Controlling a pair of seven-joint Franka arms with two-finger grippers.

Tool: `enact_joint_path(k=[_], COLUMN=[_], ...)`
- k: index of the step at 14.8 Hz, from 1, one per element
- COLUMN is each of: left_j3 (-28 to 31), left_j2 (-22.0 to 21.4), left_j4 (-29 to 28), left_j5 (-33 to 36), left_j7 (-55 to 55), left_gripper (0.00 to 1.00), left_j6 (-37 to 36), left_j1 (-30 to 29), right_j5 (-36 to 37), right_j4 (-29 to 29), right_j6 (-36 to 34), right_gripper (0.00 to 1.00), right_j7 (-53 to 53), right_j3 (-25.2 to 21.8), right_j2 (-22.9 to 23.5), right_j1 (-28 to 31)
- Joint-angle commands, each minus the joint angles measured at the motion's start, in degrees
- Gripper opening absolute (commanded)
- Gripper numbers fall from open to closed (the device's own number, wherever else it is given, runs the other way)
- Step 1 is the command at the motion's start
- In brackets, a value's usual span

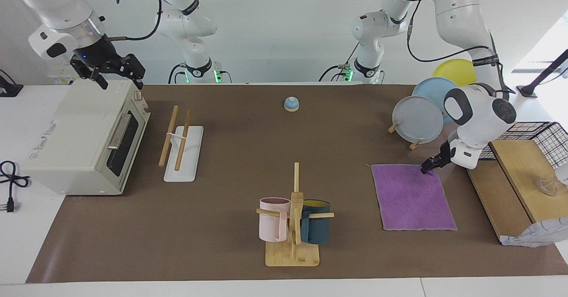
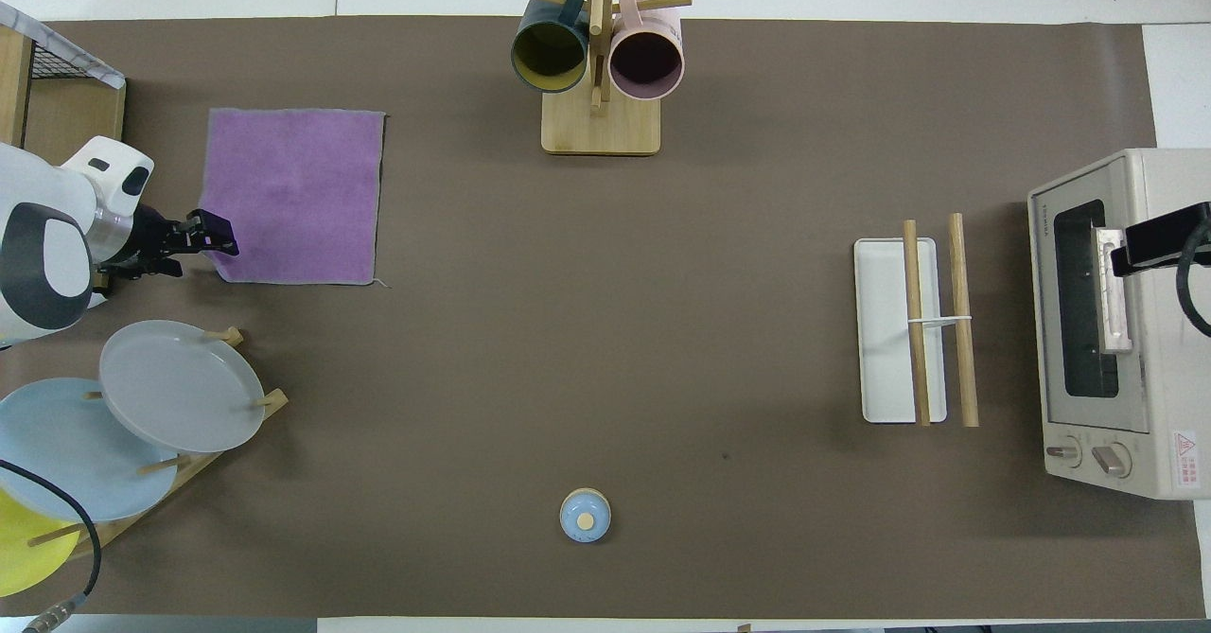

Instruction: Fold towel and hang on rack

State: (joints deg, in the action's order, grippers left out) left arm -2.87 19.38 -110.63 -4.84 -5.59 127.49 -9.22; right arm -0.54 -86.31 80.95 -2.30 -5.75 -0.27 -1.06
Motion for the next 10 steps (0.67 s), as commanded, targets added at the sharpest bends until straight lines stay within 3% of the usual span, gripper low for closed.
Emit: enact_joint_path(k=[1, 4, 6, 7, 8, 10], left_j3=[0.0, 0.1, 0.1, 0.1, 0.1, 0.1], left_j2=[0.3, 0.3, 0.3, 0.3, 0.3, 0.3], left_j4=[0.6, 0.8, 0.9, 0.9, 0.9, 0.9], left_j5=[-1.0, -0.9, -0.9, -0.9, -0.9, -0.5], left_j7=[0.3, 0.3, 0.3, 0.4, 0.7, 1.0], left_gripper=[0.69, 0.49, 0.25, 0.08, 0.00, 0.00], left_j6=[0.8, 0.4, 0.5, 0.5, 0.6, 0.7], left_j1=[-0.2, -0.3, -0.3, -0.3, -0.3, -0.2], right_j5=[-0.9, -0.9, -0.9, -0.9, -0.9, -0.9], right_j4=[-0.7, -0.7, -0.7, -0.7, -0.7, -0.7], right_j6=[-0.1, -0.1, -0.1, -0.1, -0.1, -0.1], right_gripper=[1.00, 1.00, 1.00, 1.00, 1.00, 1.00], right_j7=[0.5, 0.5, 0.5, 0.5, 0.5, 0.5], right_j3=[0.3, 0.3, 0.3, 0.3, 0.3, 0.3], right_j2=[-0.7, -0.7, -0.7, -0.7, -0.7, -0.7], right_j1=[0.5, 0.5, 0.5, 0.5, 0.5, 0.5])
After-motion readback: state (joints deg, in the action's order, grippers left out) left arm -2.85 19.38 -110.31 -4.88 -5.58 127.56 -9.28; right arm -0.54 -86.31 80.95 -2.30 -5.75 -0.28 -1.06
